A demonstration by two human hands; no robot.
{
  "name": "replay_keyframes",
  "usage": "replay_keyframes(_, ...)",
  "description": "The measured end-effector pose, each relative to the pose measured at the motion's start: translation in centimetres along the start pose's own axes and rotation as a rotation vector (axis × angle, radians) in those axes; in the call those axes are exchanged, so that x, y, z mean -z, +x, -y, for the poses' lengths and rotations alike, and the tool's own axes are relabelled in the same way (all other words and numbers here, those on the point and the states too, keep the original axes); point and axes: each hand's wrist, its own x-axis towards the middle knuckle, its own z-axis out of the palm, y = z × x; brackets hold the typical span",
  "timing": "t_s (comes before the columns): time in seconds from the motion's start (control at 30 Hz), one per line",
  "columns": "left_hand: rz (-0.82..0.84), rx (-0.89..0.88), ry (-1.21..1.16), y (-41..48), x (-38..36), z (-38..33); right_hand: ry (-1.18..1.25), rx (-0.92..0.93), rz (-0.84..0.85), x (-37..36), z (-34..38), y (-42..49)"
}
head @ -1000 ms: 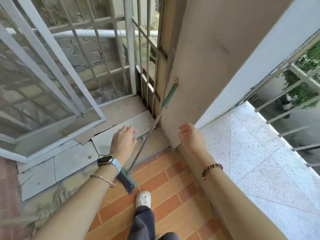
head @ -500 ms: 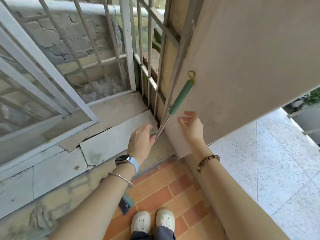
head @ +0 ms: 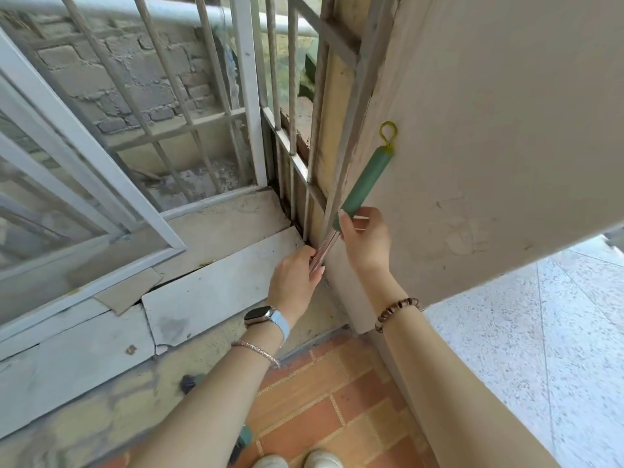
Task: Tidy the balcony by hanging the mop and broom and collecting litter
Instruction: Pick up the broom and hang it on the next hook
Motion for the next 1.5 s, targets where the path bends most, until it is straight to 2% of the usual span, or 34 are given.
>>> replay_keyframes(0.3,-0.084,0.04,-0.065,-3.6,5.0,-2.2,-0.04,0.132,0.089,0.5,3.8,-4.6)
replay_keyframes(0.47,-0.306,0.011,-0.061,-7.6,12.7,-4.8,-0.029,0.231,0.225,-0.1,10.5,-10.1)
replay_keyframes(0.87,-0.771,0.249,-0.047,-20.1,35.5,-7.3,-0.034,0.609,0.722,-2.7,32.4,-24.4)
replay_keyframes(1.1,-1.018,0.375,-0.133,-29.0,45.8,-7.3,-0.072,0.909,0.906,-5.3,42.5,-34.2)
replay_keyframes(1.3,-1.178,0.415,-0.138,-36.8,53.4,-5.9,-0.084,1.107,0.943,-8.7,48.4,-43.1)
replay_keyframes(1.5,-1.172,0.473,-0.047,-44.2,60.6,-2.7,-0.015,1.101,0.97,-12.7,52.1,-51.5)
